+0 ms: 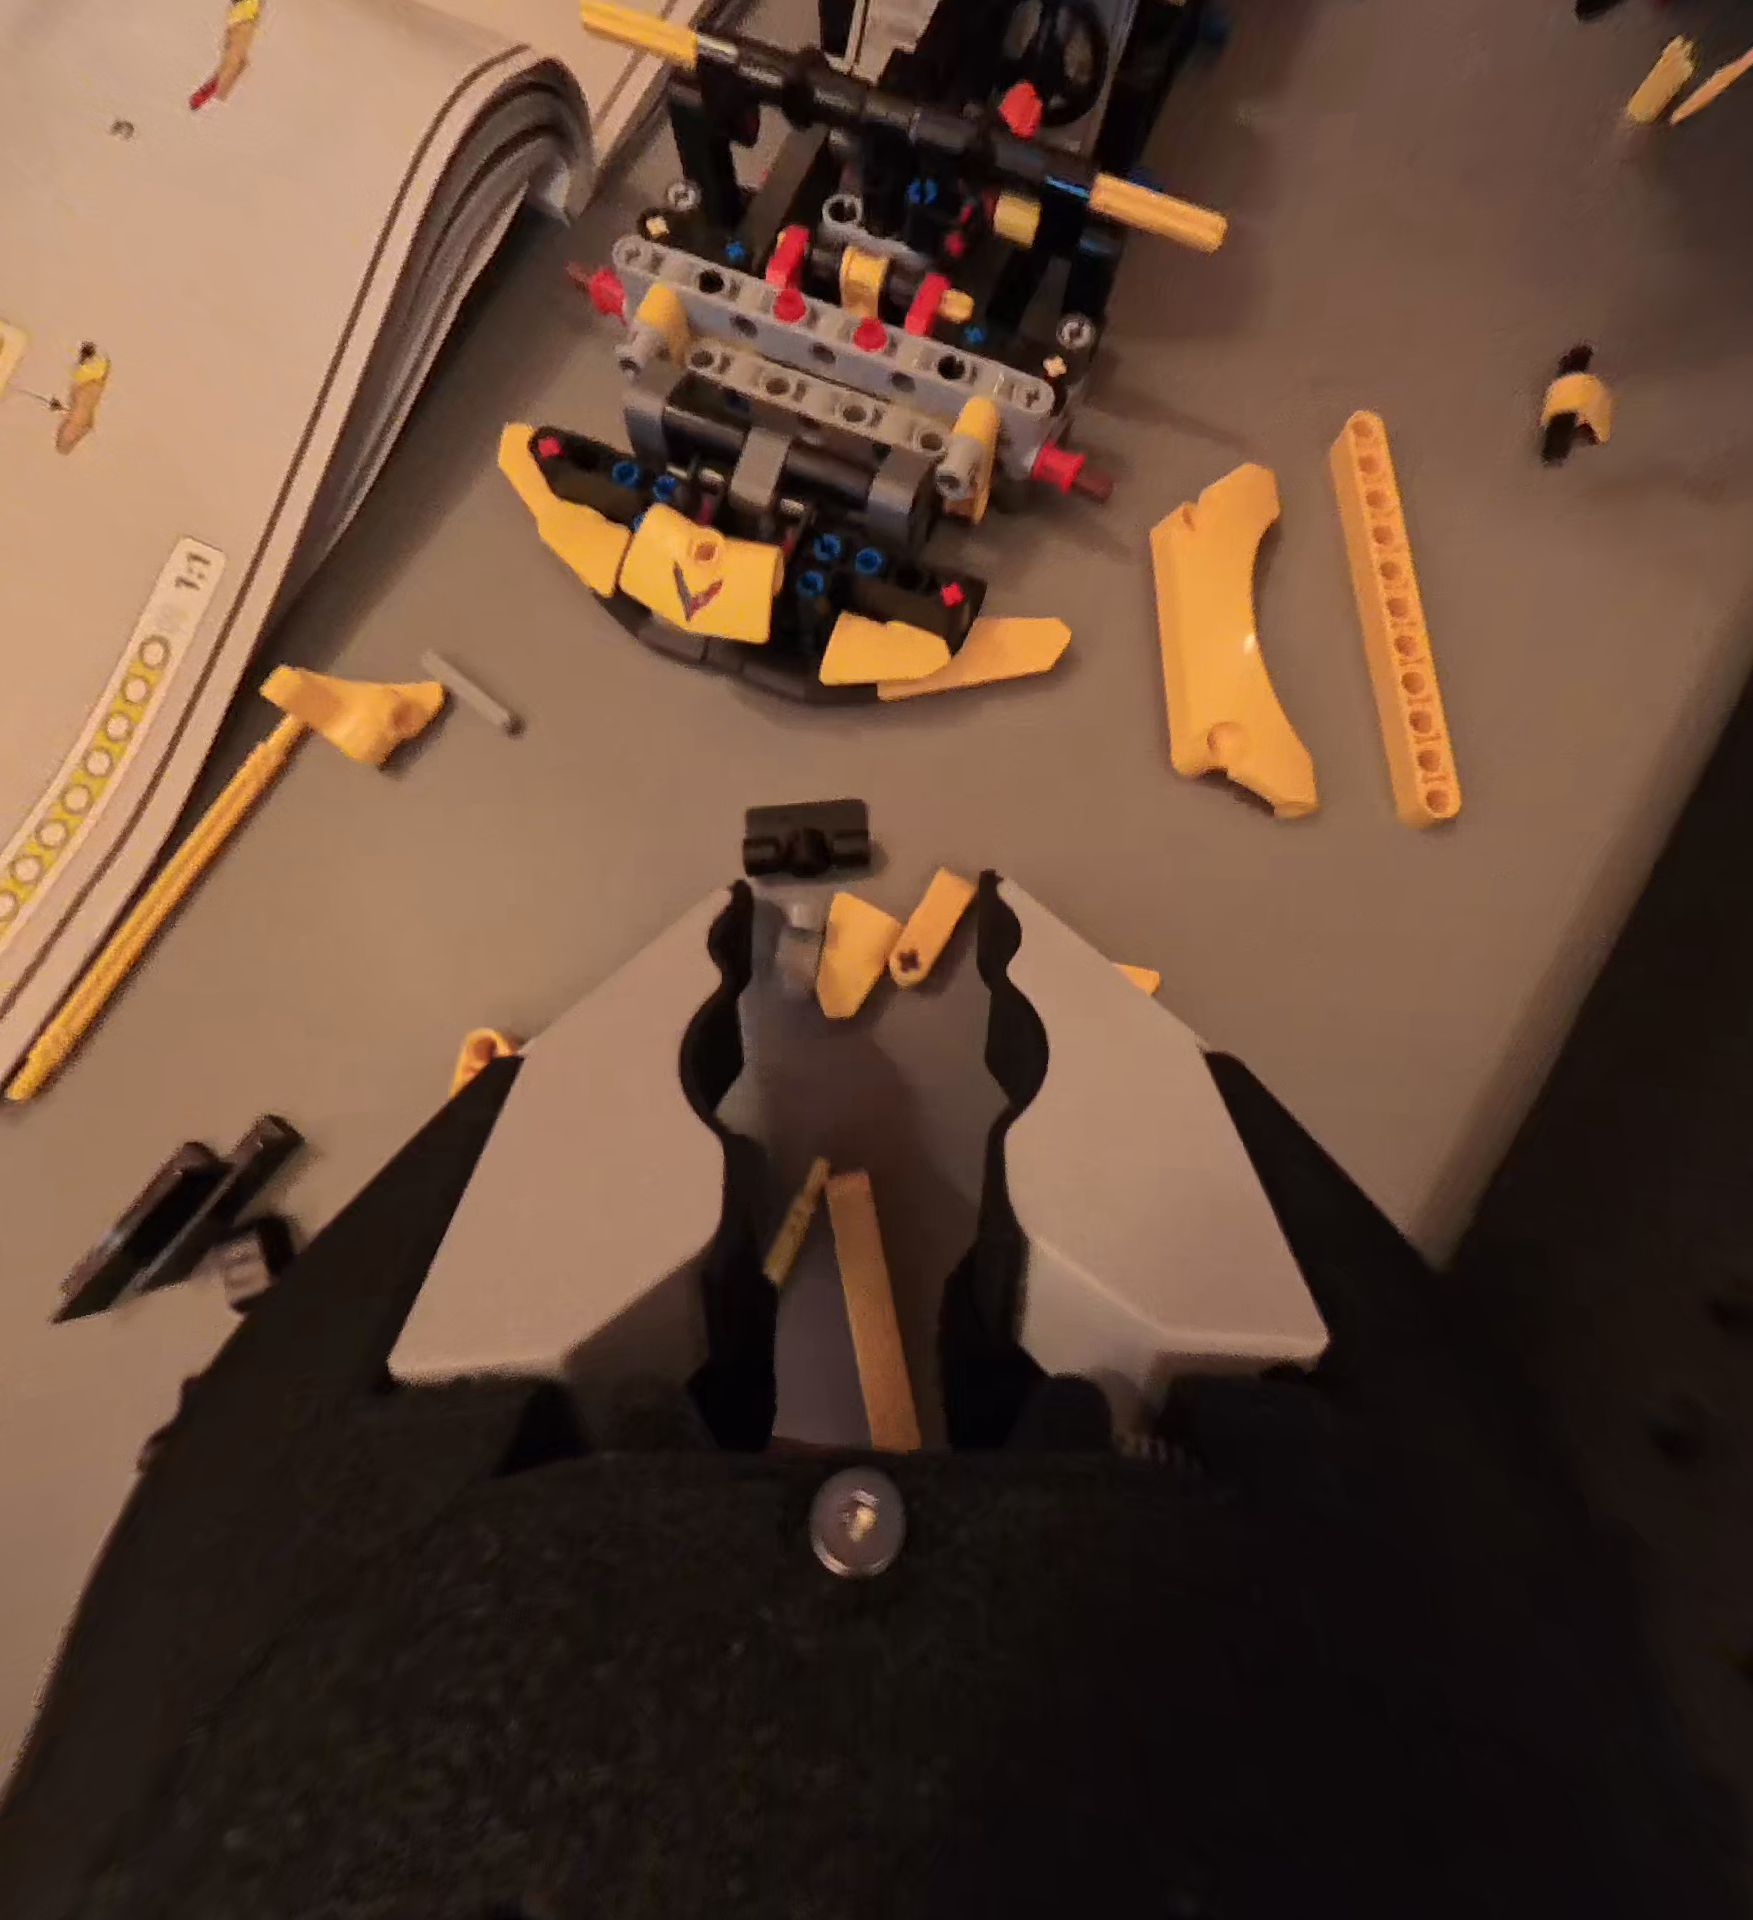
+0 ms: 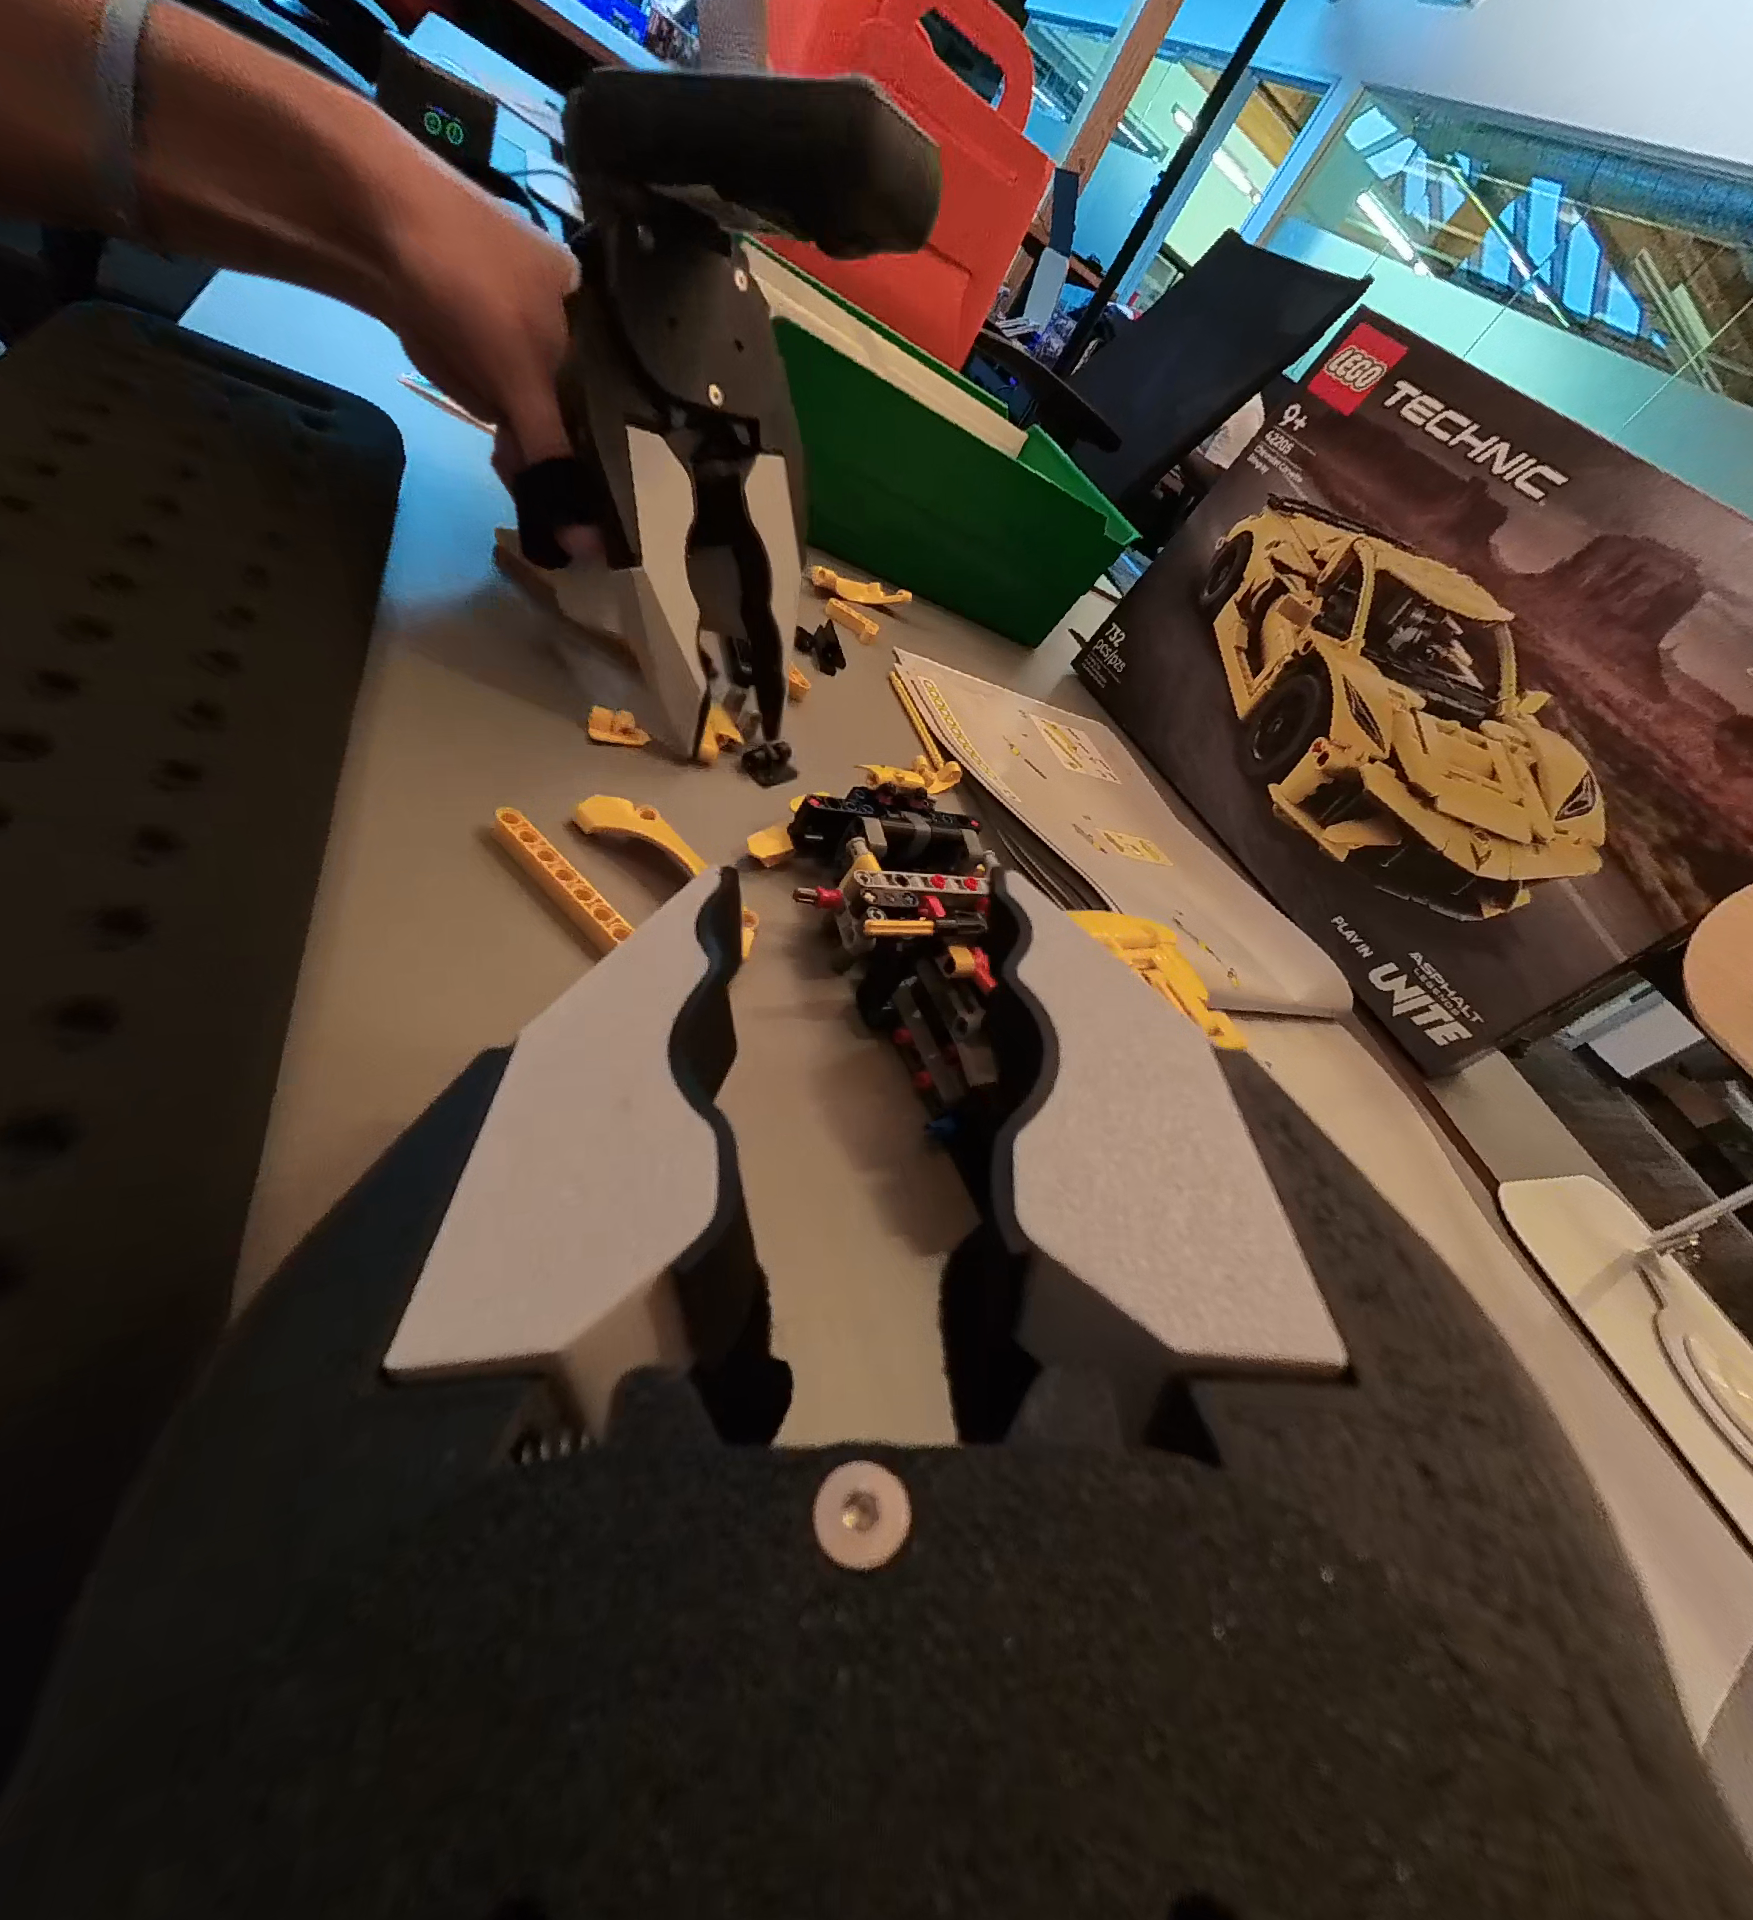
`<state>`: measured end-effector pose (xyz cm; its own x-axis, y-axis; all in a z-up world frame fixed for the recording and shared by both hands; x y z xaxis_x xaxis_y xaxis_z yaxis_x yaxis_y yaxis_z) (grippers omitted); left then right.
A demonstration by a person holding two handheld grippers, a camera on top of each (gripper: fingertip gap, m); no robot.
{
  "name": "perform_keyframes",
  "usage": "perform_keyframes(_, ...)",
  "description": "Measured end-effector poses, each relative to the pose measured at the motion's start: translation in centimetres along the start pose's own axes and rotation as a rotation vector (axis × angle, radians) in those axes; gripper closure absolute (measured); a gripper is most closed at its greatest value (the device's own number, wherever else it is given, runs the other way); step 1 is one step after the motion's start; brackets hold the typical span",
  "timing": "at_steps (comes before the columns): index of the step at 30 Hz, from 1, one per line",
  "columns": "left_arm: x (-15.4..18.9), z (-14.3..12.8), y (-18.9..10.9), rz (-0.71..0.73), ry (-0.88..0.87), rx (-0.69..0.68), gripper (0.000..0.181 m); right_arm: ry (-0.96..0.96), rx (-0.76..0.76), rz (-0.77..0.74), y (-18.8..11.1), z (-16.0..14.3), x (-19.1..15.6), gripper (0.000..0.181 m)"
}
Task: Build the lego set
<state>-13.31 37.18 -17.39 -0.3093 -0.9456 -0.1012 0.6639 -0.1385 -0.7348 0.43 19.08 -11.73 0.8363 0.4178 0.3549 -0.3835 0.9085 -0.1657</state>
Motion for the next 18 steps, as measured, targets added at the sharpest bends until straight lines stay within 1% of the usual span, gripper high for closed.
perform_keyframes(1, -0.2, 0.0, 0.1, 0.006, 0.01, -0.007, 0.144, 0.002, 0.001, -0.005, -0.1, 0.0, 0.1, 0.135)
perform_keyframes(3, -0.9, -0.1, 0.0, 0.038, 0.036, -0.027, 0.165, 0.006, 0.002, -0.012, -0.2, 0.0, 0.3, 0.136)
perform_keyframes(5, -1.8, -0.6, -0.4, 0.105, 0.066, -0.055, 0.168, 0.011, 0.001, -0.013, -0.2, 0.0, 0.4, 0.136)
perform_keyframes(7, -2.8, -1.4, -0.9, 0.141, 0.068, -0.072, 0.175, 0.011, -0.002, -0.007, -0.2, -0.1, 0.3, 0.136)
perform_keyframes(10, -4.3, -2.5, -1.8, 0.166, 0.024, -0.079, 0.174, 0.01, -0.003, 0.001, -0.1, 0.0, 0.1, 0.136)
perform_keyframes(11, -4.6, -2.6, -2.0, 0.171, 0.009, -0.074, 0.169, 0.013, -0.004, 0.003, -0.1, 0.0, 0.1, 0.136)
perform_keyframes(13, -4.4, -1.6, -2.5, 0.133, -0.024, 0.004, 0.158, 0.016, -0.007, 0.004, -0.1, -0.1, 0.1, 0.136)
perform_keyframes(15, -2.9, 0.2, -2.6, 0.019, -0.036, 0.105, 0.154, 0.017, -0.01, 0.005, -0.1, -0.1, 0.2, 0.136)
perform_keyframes(16, -2.2, 0.7, -2.3, -0.028, -0.024, 0.116, 0.153, 0.02, -0.009, 0.005, -0.1, -0.1, 0.2, 0.136)
perform_keyframes(18, -1.8, 1.0, -1.2, -0.043, -0.001, 0.081, 0.15, 0.026, -0.011, 0.006, -0.2, -0.2, 0.2, 0.136)
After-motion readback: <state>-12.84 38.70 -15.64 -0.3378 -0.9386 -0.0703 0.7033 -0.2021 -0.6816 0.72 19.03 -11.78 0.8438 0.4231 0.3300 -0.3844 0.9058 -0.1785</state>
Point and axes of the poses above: each gripper's, where its closed fingertips meet, y out along the fingers, z out of its top, x = y × z across the jaws, the point moved 5 cm from there along -y, back along the fingers, and after that the axes turned 8 degrees about y, right-handed, at the moved point
